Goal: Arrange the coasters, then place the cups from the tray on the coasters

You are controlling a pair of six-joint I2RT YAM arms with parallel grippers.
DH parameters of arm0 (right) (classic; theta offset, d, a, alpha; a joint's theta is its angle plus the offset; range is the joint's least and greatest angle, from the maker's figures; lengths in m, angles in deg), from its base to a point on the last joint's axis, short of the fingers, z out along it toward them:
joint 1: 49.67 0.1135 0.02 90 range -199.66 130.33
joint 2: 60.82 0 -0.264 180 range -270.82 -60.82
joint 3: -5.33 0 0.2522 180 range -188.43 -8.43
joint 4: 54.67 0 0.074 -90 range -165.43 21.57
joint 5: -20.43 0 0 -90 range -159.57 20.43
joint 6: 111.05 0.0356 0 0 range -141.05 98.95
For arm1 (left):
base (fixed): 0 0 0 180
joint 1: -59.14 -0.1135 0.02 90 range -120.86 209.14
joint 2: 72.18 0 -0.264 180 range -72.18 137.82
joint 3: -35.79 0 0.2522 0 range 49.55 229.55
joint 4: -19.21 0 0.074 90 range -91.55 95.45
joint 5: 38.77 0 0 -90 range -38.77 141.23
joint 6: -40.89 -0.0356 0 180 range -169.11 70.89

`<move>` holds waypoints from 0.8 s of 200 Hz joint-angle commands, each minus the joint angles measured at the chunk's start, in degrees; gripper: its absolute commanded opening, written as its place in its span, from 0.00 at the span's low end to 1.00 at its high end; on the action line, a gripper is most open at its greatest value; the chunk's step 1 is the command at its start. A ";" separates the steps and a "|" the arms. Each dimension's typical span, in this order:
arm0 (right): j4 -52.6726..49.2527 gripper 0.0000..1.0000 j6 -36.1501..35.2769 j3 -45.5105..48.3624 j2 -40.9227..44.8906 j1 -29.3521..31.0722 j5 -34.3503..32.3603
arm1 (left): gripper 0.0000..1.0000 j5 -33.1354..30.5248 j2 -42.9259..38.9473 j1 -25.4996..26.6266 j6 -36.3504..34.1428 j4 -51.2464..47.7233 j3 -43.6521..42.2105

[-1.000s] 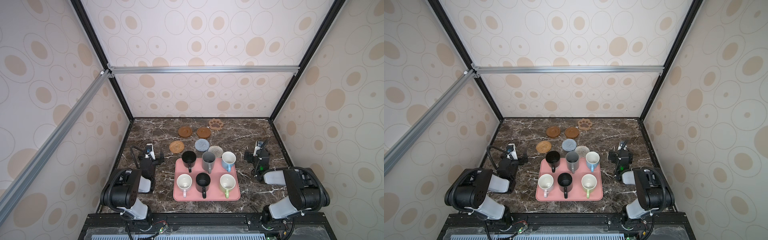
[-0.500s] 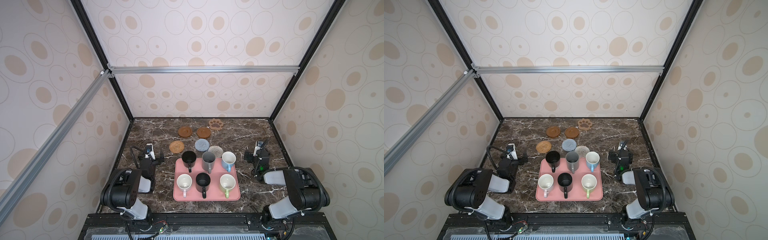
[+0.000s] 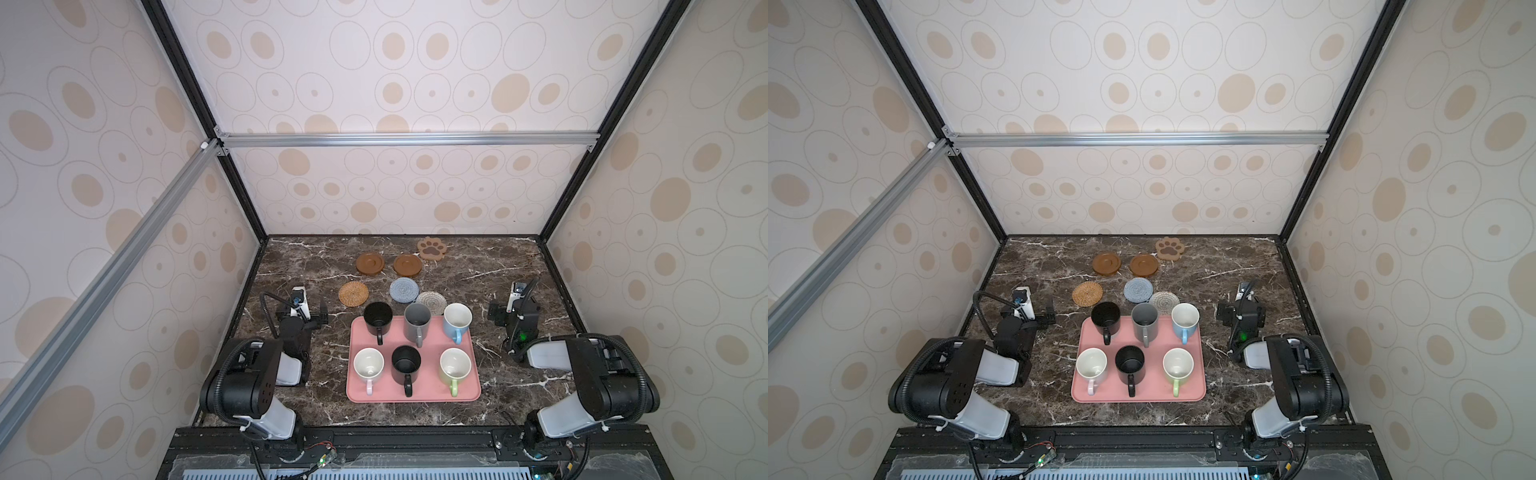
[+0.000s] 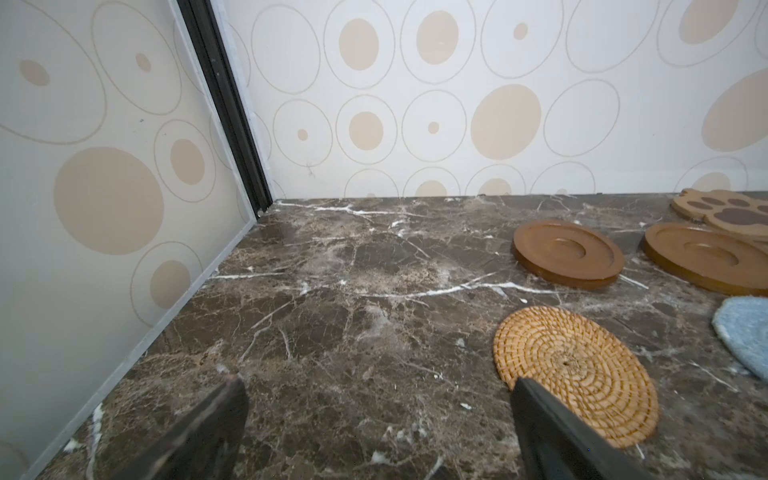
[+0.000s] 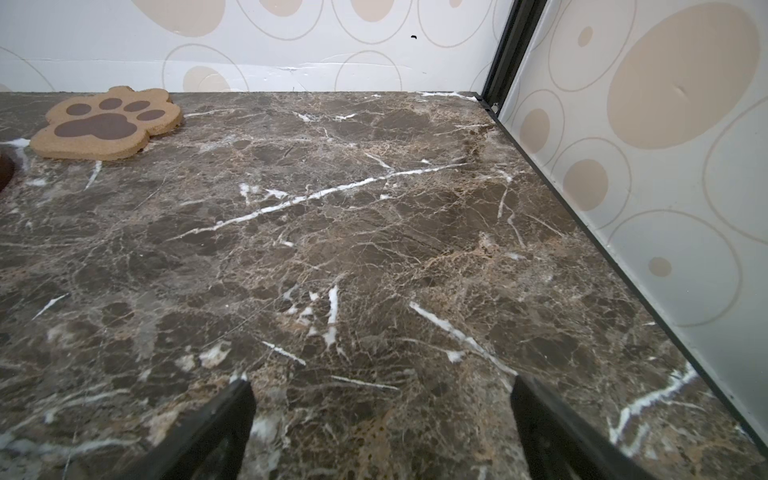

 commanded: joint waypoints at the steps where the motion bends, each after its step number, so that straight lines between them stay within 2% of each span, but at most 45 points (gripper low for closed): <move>1: -4.65 1.00 -1.43 -2.82 3.44 0.49 -0.24 | 1.00 -1.63 -9.99 0.22 0.84 -17.77 7.10; 17: -19.71 1.00 -0.17 -8.09 8.39 0.87 -1.50 | 1.00 3.29 -14.36 0.29 1.73 -31.51 13.81; 33: -38.05 1.00 4.54 -15.46 13.04 0.90 -3.11 | 1.00 5.04 -15.09 0.31 6.48 -42.63 20.39; 56: -57.05 1.00 9.07 -23.81 17.28 0.98 1.24 | 1.00 11.78 -11.84 0.31 11.74 -51.70 28.94; 79: -65.20 1.00 15.18 -26.43 19.95 1.03 2.11 | 1.00 17.08 -6.42 1.34 18.18 -56.66 35.99; 99: -69.64 1.00 22.28 -27.09 21.44 1.14 -1.60 | 1.00 19.95 -1.59 2.70 21.30 -60.29 41.65; 109: -71.13 1.00 23.61 -27.00 21.95 1.13 -2.14 | 1.00 20.89 0.44 3.67 21.77 -62.10 44.00; 137: -73.43 1.00 22.69 -27.44 22.46 1.22 3.16 | 1.00 21.85 5.11 6.76 23.40 -65.98 48.29; 160: -73.21 1.00 21.27 -27.74 21.35 1.23 12.02 | 1.00 23.07 8.82 8.62 25.01 -69.62 51.46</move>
